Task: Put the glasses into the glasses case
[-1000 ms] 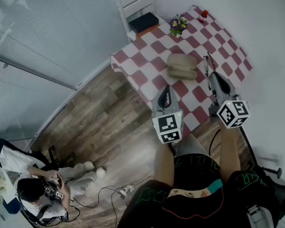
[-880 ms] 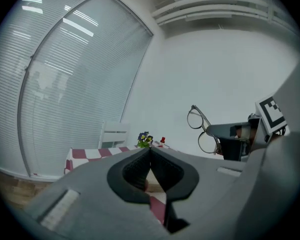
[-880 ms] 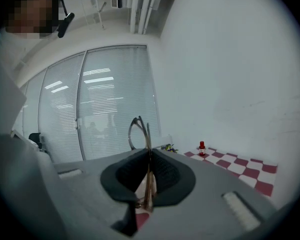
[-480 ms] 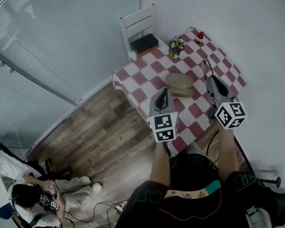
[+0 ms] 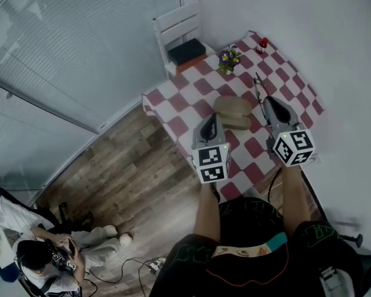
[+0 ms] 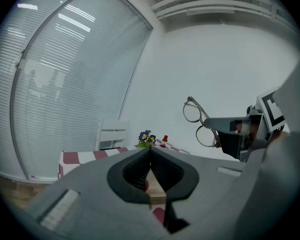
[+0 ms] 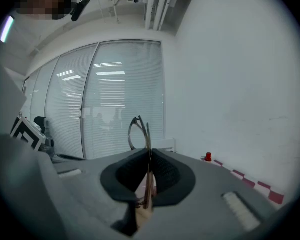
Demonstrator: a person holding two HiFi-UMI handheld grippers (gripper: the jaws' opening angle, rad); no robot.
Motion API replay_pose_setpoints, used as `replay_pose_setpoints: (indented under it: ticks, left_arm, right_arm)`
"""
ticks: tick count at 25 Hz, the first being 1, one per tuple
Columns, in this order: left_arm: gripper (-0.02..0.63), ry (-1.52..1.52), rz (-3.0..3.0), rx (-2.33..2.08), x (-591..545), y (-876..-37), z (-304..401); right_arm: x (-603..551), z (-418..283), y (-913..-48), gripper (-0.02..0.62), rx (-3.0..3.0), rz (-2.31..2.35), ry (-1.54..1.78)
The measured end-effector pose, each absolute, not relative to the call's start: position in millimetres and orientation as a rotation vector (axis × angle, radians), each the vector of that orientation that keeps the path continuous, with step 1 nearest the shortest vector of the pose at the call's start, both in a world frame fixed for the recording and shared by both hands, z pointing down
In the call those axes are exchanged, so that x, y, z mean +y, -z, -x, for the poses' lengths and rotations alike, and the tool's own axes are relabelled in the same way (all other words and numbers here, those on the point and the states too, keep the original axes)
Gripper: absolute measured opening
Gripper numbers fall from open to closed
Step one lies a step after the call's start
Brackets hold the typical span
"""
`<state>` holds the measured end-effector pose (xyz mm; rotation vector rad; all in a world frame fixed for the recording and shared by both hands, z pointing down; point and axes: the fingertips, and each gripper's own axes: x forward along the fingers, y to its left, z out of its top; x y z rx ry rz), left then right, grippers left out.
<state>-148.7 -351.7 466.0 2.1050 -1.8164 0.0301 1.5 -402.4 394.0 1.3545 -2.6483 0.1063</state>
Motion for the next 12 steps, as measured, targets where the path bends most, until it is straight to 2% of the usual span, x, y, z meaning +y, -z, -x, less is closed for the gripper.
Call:
replay_pose_setpoints:
  ticks: [12]
  left_arm:
    - [0.011,-0.077,-1.999,-1.817,-363.5,-499.6,155.4]
  right_arm:
    - [-428.5,21.8,-450.5,0.021,-2.601,-1.206,-0.167]
